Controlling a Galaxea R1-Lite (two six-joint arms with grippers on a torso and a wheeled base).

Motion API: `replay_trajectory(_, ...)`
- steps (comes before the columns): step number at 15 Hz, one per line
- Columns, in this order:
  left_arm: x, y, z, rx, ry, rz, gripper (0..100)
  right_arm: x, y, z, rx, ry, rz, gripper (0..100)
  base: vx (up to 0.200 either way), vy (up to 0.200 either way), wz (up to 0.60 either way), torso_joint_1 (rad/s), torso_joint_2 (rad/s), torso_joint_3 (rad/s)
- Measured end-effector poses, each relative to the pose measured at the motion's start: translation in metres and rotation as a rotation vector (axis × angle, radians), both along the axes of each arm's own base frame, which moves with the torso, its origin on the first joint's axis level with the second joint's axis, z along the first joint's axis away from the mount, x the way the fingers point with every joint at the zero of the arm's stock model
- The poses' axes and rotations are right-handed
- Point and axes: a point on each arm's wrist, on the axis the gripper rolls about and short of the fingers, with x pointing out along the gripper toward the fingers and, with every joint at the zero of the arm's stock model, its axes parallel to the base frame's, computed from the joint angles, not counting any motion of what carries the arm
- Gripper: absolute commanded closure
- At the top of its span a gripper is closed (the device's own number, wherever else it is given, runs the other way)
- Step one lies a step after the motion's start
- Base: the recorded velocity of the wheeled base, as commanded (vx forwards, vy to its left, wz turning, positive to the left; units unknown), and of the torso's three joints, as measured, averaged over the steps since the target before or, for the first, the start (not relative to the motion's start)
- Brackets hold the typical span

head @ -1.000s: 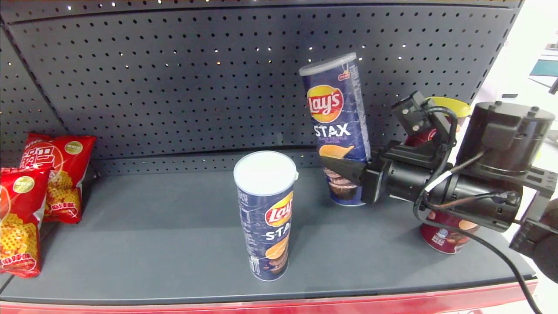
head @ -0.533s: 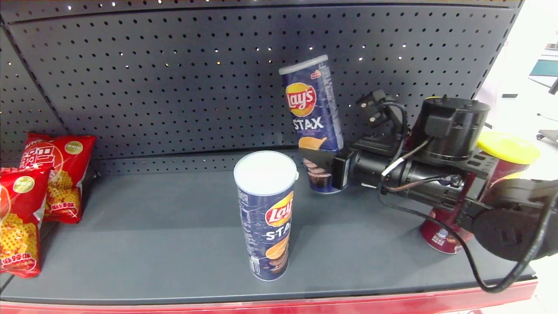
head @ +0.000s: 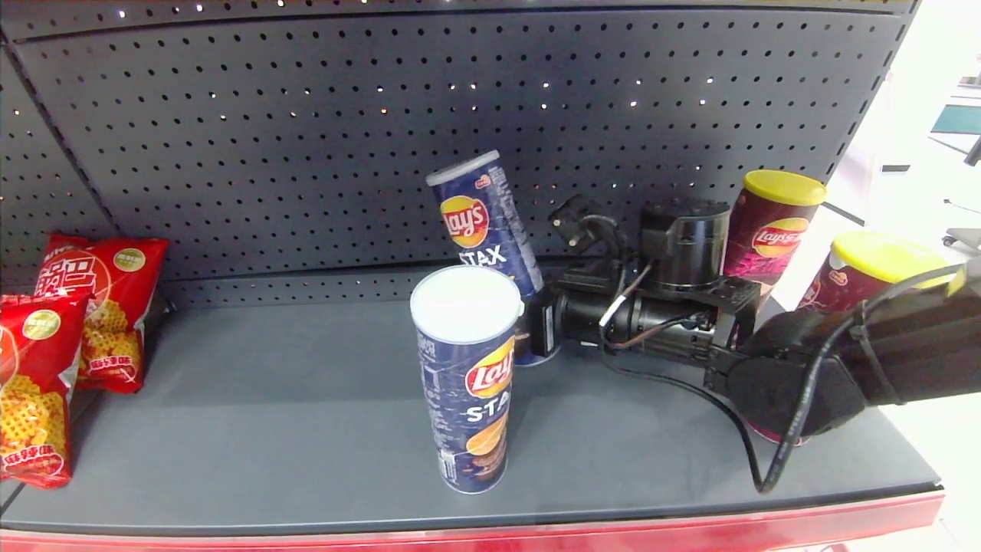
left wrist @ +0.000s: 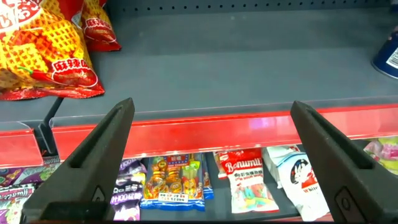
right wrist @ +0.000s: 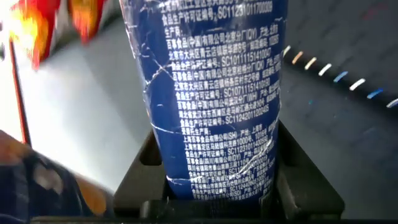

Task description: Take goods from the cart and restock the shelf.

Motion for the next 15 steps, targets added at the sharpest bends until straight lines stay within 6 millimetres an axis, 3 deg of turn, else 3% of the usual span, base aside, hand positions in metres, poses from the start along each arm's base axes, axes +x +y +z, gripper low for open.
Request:
replay_trajectory(7,0.0,0.0,0.0,0.0,0.0,0.0,0,0.02,0.013,0.0,0.0,0.022,0.206,100,0.0,0.0,0.0,0.0,0.0,0.0)
replay_trajectory(15,0.0,0.0,0.0,0.0,0.001,0.0,0,0.025,0.038,-0.005,0.064,0.124,0.252,100,0.0,0.0,0.0,0.0,0.0,0.0)
